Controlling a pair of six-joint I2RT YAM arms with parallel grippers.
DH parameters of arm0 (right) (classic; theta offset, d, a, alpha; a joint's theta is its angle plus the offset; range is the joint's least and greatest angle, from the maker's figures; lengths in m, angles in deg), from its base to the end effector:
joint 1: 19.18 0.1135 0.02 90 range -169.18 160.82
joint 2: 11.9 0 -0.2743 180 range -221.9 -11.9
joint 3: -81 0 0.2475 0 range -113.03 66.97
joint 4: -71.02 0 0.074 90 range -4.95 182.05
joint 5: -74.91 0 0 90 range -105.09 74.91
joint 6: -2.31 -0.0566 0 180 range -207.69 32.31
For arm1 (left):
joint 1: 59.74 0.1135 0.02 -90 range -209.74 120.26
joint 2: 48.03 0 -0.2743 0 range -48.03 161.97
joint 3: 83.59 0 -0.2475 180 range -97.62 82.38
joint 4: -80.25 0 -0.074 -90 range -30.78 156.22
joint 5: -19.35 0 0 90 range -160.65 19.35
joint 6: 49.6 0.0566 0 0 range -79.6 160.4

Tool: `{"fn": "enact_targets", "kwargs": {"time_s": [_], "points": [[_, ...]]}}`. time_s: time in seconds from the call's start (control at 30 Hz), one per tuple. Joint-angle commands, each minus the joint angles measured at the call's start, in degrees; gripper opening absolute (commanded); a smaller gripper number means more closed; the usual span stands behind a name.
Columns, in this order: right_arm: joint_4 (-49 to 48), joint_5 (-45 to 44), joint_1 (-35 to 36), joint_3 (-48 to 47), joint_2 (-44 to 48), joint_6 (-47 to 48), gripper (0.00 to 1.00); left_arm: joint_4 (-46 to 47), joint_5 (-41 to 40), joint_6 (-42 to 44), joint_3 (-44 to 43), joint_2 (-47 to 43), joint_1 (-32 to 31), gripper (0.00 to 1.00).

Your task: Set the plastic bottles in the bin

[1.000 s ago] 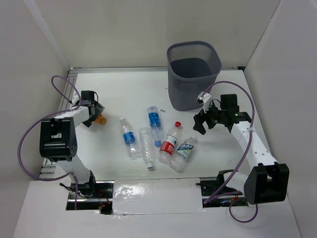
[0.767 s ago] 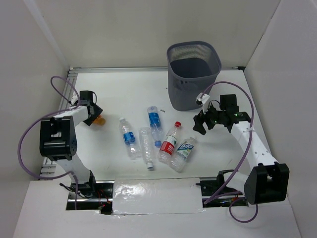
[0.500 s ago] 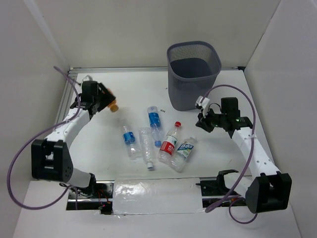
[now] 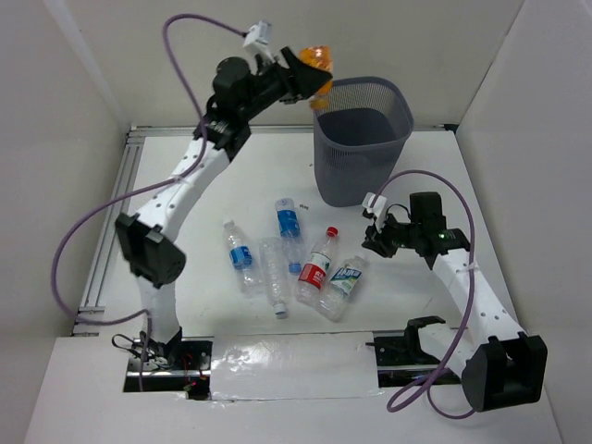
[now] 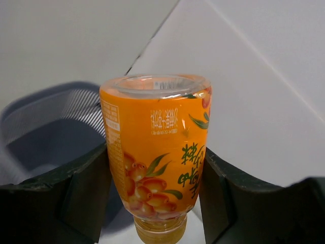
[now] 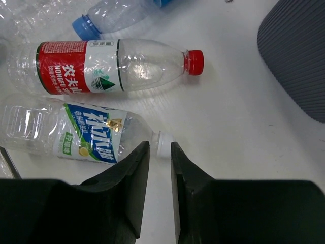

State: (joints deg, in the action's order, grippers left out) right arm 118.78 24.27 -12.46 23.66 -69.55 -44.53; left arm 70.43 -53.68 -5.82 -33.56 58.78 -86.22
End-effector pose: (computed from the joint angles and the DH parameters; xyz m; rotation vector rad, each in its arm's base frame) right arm 0.1938 0.0590 0.2563 -1.2041 1.8724 0.4850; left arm 0.3968 -0.2161 0.5030 0.0209 1.4646 -1.2521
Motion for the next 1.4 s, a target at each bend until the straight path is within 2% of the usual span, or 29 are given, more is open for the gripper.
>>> {"fn": "enact_targets", "kwargs": {"time_s": [0.0, 0.07, 0.1, 0.2, 0.23, 0.33, 0.43, 0.5, 0.6, 0.63, 0.67, 0.73, 0.77, 0.8, 0.83, 0.87, 0.9, 0.97, 1.0, 1.1, 1.13, 1.27, 1.37], "points": [[-1.39, -0.07, 0.84, 0.59, 2.63, 0.88, 0.39, -2.88, -0.26, 2.01, -14.19, 11.03, -2.61, 0.06], [-1.39, -0.07, 0.84, 0.59, 3.16, 0.26, 0.46, -4.38, -4.21, 2.01, -19.84, 14.91, -4.19, 0.10], [-1.39, -0.59, 0.84, 0.59, 3.68, 0.26, 0.51, -4.38, -6.66, 1.49, -19.85, 17.10, -4.80, 0.24], [-1.39, -0.59, 0.84, 0.59, 4.21, 0.26, 0.58, -3.42, -10.19, 2.44, -19.85, 18.96, -5.95, 0.52], [-1.39, -0.59, 0.84, 0.59, 4.21, 0.26, 0.61, -4.72, -12.47, 2.45, -22.11, 20.62, -6.47, 0.70], [-1.39, -0.59, 1.36, 1.73, 5.35, 1.39, 0.68, -5.44, -13.37, 3.06, -25.20, 22.65, -6.48, 1.00], [0.27, 2.38, 1.36, 2.26, 5.96, 5.43, 0.84, -3.78, -13.37, 3.06, -26.35, 23.19, -6.48, 1.00], [2.46, 4.23, 1.36, 3.05, 6.66, 12.27, 0.92, -3.25, -12.75, 2.53, -26.97, 23.19, -6.48, 1.00], [5.19, 7.66, 1.36, 5.25, 8.42, 27.20, 0.96, -3.24, -11.35, 2.01, -27.67, 21.26, -6.48, 1.00], [9.20, 8.97, 1.36, 6.64, 8.43, 32.90, 0.98, -3.24, -10.82, 2.01, -26.89, 18.90, -6.48, 1.00], [11.50, 8.99, 1.36, 7.36, 8.43, 44.88, 0.98, -3.24, -10.82, 2.70, -26.01, 17.31, -6.48, 1.00], [17.03, 8.99, 1.36, 9.20, 7.47, 55.93, 1.00, -7.09, -10.12, 4.28, -21.36, 10.58, -6.48, 1.00], [18.28, 8.99, 1.36, 9.21, 6.59, 63.55, 1.00, -9.11, -10.90, 6.21, -15.78, 7.49, -6.48, 1.00], [19.25, 8.46, 1.36, 9.21, 4.32, 67.02, 1.00, -12.78, -11.60, 7.44, -11.63, 4.06, -6.48, 1.00], [20.91, 8.46, 1.36, 9.21, 2.91, 69.84, 1.00, -14.65, -12.74, 8.50, -7.15, 0.46, -6.48, 1.00], [20.93, 7.85, 1.36, 9.21, 1.41, 71.78, 1.00, -16.41, -14.32, 9.21, -2.15, -7.32, -6.48, 1.00], [21.63, 7.84, 1.36, 8.51, -0.17, 75.81, 1.00, -18.43, -17.64, 10.00, 7.65, -11.14, -6.48, 1.00], [20.85, 7.32, 1.89, 7.90, -4.48, 78.74, 1.00, -24.05, -21.52, 10.01, 17.37, -18.17, -6.48, 1.00], [19.71, 7.32, 2.59, 7.89, -5.54, 78.75, 1.00, -25.11, -24.15, 10.01, 26.90, -25.08, -6.48, 1.00], [15.32, 6.00, 4.87, 7.36, -7.30, 78.75, 1.00, -28.20, -28.73, 7.47, 39.70, -34.88, -6.48, 1.00], [14.78, 5.48, 5.75, 7.36, -9.04, 78.75, 1.00, -28.98, -29.53, 6.59, 46.35, -40.22, -5.87, 1.00], [11.45, 2.93, 10.85, 6.75, -13.10, 78.75, 1.00, -34.61, -30.07, 0.53, 58.18, -49.64, -4.55, 1.00], [4.87, 1.60, 14.10, 7.45, -14.41, 76.56, 1.00, -37.43, -30.59, -4.75, 65.91, -55.45, -4.55, 1.00]]}}
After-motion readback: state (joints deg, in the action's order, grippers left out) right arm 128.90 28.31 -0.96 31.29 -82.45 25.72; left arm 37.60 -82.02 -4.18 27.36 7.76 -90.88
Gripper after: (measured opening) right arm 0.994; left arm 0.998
